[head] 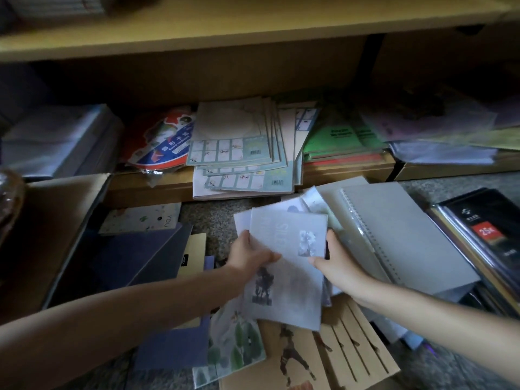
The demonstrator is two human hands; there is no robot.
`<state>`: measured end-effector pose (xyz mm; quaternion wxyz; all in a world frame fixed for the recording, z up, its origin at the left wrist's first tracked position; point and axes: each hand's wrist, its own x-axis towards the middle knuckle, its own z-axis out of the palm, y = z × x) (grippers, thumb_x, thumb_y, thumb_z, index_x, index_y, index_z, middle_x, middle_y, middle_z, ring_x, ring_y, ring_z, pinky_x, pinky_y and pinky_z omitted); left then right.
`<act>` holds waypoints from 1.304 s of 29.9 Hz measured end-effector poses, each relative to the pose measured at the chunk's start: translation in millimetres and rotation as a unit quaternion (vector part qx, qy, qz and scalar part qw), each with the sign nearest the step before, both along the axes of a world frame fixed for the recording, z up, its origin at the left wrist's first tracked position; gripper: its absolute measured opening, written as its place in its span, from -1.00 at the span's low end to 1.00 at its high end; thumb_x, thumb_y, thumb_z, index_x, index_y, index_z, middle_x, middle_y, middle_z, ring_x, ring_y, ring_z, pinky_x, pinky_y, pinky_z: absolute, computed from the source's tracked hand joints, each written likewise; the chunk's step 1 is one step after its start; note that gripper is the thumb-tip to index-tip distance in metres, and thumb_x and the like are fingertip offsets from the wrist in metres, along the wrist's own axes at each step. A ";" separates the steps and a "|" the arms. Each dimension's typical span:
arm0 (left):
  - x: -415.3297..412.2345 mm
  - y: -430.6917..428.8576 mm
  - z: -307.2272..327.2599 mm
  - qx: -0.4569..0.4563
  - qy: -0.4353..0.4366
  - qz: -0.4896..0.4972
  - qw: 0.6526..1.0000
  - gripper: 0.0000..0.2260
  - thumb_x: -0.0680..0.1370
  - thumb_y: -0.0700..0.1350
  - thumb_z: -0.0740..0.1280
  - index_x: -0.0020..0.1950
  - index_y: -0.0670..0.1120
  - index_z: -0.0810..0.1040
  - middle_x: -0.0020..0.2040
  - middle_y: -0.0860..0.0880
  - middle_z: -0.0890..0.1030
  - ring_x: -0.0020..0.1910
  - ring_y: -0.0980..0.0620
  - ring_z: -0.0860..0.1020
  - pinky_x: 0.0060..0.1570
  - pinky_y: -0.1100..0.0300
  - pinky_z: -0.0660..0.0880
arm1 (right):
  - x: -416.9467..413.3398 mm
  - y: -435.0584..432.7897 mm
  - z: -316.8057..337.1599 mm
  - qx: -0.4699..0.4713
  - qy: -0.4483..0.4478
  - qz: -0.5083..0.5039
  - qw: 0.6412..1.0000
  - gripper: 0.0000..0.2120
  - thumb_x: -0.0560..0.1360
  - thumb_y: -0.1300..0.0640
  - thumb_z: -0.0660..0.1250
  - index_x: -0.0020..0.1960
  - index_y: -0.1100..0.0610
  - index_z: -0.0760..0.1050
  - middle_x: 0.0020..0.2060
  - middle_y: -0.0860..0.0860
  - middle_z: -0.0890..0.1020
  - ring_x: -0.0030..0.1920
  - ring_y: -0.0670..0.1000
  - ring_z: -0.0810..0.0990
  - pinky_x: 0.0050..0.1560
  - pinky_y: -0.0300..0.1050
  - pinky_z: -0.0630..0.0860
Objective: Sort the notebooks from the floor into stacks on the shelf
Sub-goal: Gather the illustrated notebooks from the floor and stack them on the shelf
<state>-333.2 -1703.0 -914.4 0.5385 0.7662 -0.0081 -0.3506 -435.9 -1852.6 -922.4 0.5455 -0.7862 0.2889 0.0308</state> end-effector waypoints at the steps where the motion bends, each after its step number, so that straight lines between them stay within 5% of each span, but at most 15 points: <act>1: 0.7 0.1 5.8 -0.007 -0.041 -0.018 0.999 -0.63 0.39 -0.24 0.50 -0.10 0.02 0.32 -0.16 0.07 0.46 -0.17 0.13 0.50 -0.07 0.12 0.54 | -2.2 -0.7 0.2 0.008 -0.015 -0.011 1.000 -0.67 0.50 0.30 0.27 0.16 0.03 0.27 -0.02 -0.10 0.49 0.02 -0.10 0.48 -0.18 -0.34 0.40; 6: 12.0 -13.1 40.1 -0.029 -0.233 -0.096 0.967 -0.63 0.23 0.10 0.49 -0.08 0.07 0.43 -0.07 -0.04 0.59 -0.11 -0.06 0.60 -0.12 -0.17 0.55 | -5.4 -10.4 6.0 0.031 -0.115 -0.067 0.991 -0.72 0.52 0.31 0.27 0.15 0.13 0.27 0.03 -0.09 0.49 0.12 -0.09 0.46 0.00 -0.36 0.36; 10: 19.5 -35.3 88.9 -0.111 -0.314 -0.112 0.936 -0.75 0.40 -0.06 0.44 -0.05 0.04 0.41 -0.08 0.02 0.61 -0.09 0.02 0.61 -0.11 -0.08 0.57 | 8.7 -27.4 37.9 0.055 -0.254 -0.119 0.958 -0.74 0.53 0.33 0.24 0.13 0.11 0.25 0.05 -0.02 0.54 0.01 -0.23 0.54 0.02 -0.40 0.44; 17: 44.9 -40.3 168.4 -0.240 -0.315 0.001 0.918 -0.75 0.46 -0.23 0.41 0.06 -0.15 0.41 -0.06 -0.03 0.63 -0.13 0.06 0.65 -0.20 0.16 0.62 | 35.3 -28.0 118.5 0.123 -0.327 -0.056 0.935 -0.66 0.46 0.05 0.24 0.22 -0.01 0.30 0.01 -0.15 0.63 0.03 -0.24 0.58 -0.06 -0.39 0.49; 22: 71.3 -11.9 209.8 -0.242 -0.313 0.107 0.912 -0.69 0.44 -0.16 0.44 0.12 -0.10 0.43 0.00 -0.06 0.64 -0.08 -0.02 0.65 -0.10 0.01 0.61 | 43.8 -4.4 163.3 0.184 -0.280 0.075 0.939 -0.62 0.39 0.09 0.33 0.19 0.03 0.39 -0.26 0.08 0.65 -0.46 0.17 0.57 -0.54 -0.13 0.49; 25: 77.9 11.9 223.3 -0.244 -0.302 0.126 0.913 -0.61 0.44 -0.14 0.44 0.20 -0.07 0.37 0.06 -0.08 0.62 -0.10 -0.01 0.67 -0.15 0.02 0.62 | 59.6 10.2 184.2 0.245 -0.280 0.081 0.925 -0.58 0.33 0.21 0.42 0.15 0.03 0.45 -0.28 0.10 0.64 -0.55 0.09 0.51 -0.62 -0.22 0.41; 28: 80.2 33.4 231.9 -0.242 -0.346 0.140 0.896 -0.43 0.44 -0.17 0.43 0.25 0.11 0.15 0.15 -0.01 0.53 -0.02 0.07 0.64 -0.17 0.21 0.61 | 76.8 24.4 197.3 0.323 -0.284 0.069 0.900 -0.66 0.32 0.19 0.30 0.10 0.09 0.49 -0.38 0.09 0.61 -0.60 0.01 0.45 -0.66 -0.28 0.35; 30: 74.5 44.6 233.9 -0.237 -0.298 0.153 0.912 -0.40 0.44 -0.15 0.43 0.29 0.12 0.13 0.14 -0.02 0.55 -0.11 0.07 0.65 -0.31 0.26 0.59 | 88.6 31.2 204.1 0.346 -0.288 0.069 0.890 -0.67 0.33 0.18 0.28 0.09 0.09 0.51 -0.39 0.07 0.61 -0.61 -0.01 0.44 -0.67 -0.29 0.35; 33: 58.6 58.5 237.8 -0.258 -0.156 0.113 0.947 -0.55 0.41 -0.06 0.38 0.26 -0.13 0.41 -0.08 -0.09 0.63 -0.30 0.02 0.64 -0.50 0.22 0.53 | 105.0 38.3 217.1 0.355 -0.296 0.075 0.884 -0.64 0.34 0.16 0.28 0.15 0.09 0.51 -0.36 0.08 0.61 -0.58 -0.03 0.46 -0.65 -0.30 0.37; 37: 61.3 80.1 254.0 -0.280 -0.150 0.082 0.945 -0.70 0.44 -0.10 0.30 0.12 -0.21 0.51 -0.23 -0.08 0.63 -0.39 0.04 0.62 -0.53 0.25 0.55 | 120.7 40.0 232.4 0.333 -0.294 0.122 0.888 -0.65 0.39 0.12 0.26 0.16 0.18 0.49 -0.33 0.07 0.63 -0.52 -0.04 0.50 -0.58 -0.29 0.43; 39: 73.8 88.9 266.3 -0.291 -0.116 0.130 0.941 -0.83 0.48 -0.16 0.30 0.00 -0.23 0.53 -0.30 -0.12 0.62 -0.50 0.08 0.57 -0.60 0.34 0.48 | 130.7 39.1 241.8 0.303 -0.295 0.172 0.890 -0.63 0.41 0.03 0.25 0.17 0.16 0.48 -0.21 0.07 0.68 -0.36 -0.01 0.61 -0.40 -0.21 0.56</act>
